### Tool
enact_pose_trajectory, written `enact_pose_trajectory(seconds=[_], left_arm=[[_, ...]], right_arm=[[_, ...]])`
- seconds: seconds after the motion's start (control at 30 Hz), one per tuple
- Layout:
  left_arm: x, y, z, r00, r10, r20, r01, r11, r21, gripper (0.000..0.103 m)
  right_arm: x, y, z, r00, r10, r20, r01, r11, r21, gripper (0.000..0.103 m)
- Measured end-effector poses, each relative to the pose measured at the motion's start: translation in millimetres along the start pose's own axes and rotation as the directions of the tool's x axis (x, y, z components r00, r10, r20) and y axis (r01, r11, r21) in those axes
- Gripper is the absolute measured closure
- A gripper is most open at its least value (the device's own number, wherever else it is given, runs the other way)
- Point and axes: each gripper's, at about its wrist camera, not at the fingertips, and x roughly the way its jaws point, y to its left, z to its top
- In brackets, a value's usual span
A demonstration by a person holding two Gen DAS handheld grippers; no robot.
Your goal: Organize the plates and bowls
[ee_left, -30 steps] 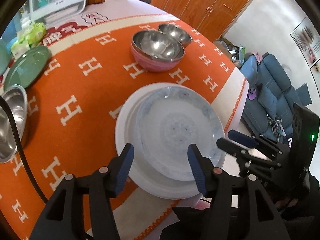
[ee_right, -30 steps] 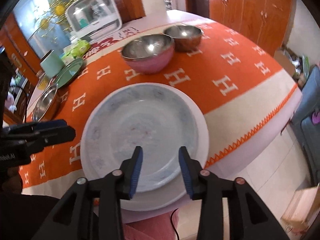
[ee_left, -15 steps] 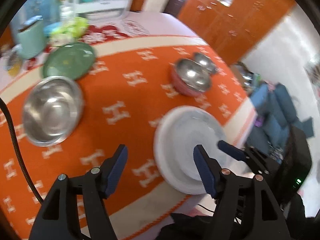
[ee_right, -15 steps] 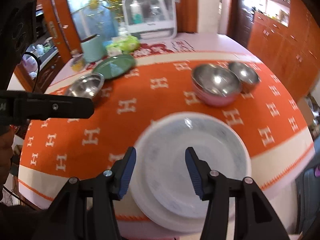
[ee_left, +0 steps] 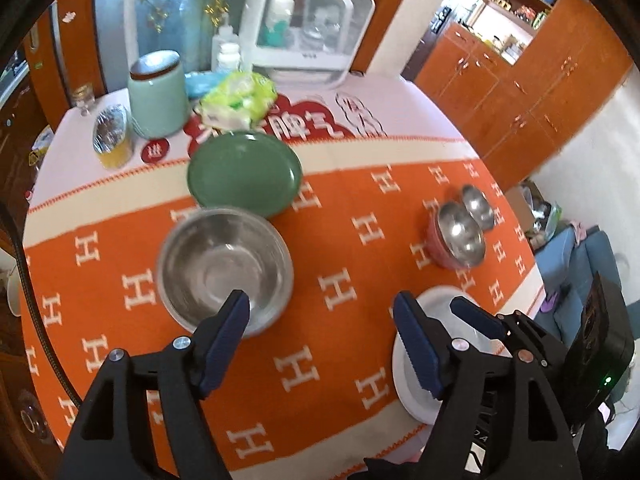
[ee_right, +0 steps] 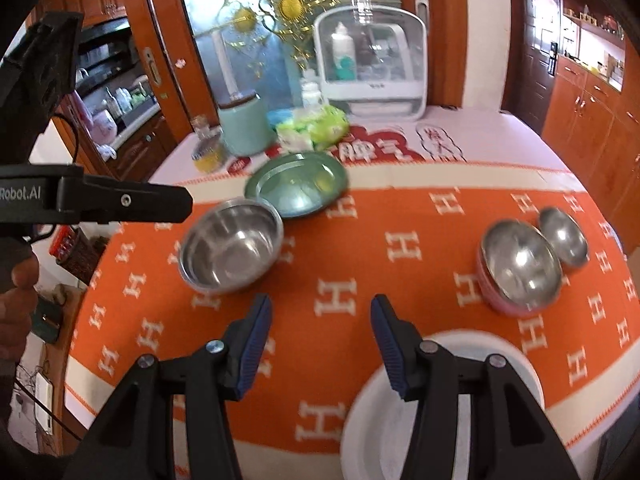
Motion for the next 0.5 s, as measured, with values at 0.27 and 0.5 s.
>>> enact_pose_trajectory(seconds=[0.27, 0.5], left_arm=[[0.9, 23.2, 34.2, 1.0, -0.014, 0.019, 0.014, 0.999, -0.038, 0.029], [21.3, 43.4, 54.4, 0.999, -0.033, -0.003, 0.033, 0.997, -0.069, 0.029]], right_arm=[[20.1, 11.4, 48.2, 0.999, 0.014, 0.047, -0.015, 1.0, 0.004, 0.051], [45.6, 5.9, 83.4, 0.997, 0.022, 0.067, -0.025, 0.999, 0.041, 0.051]])
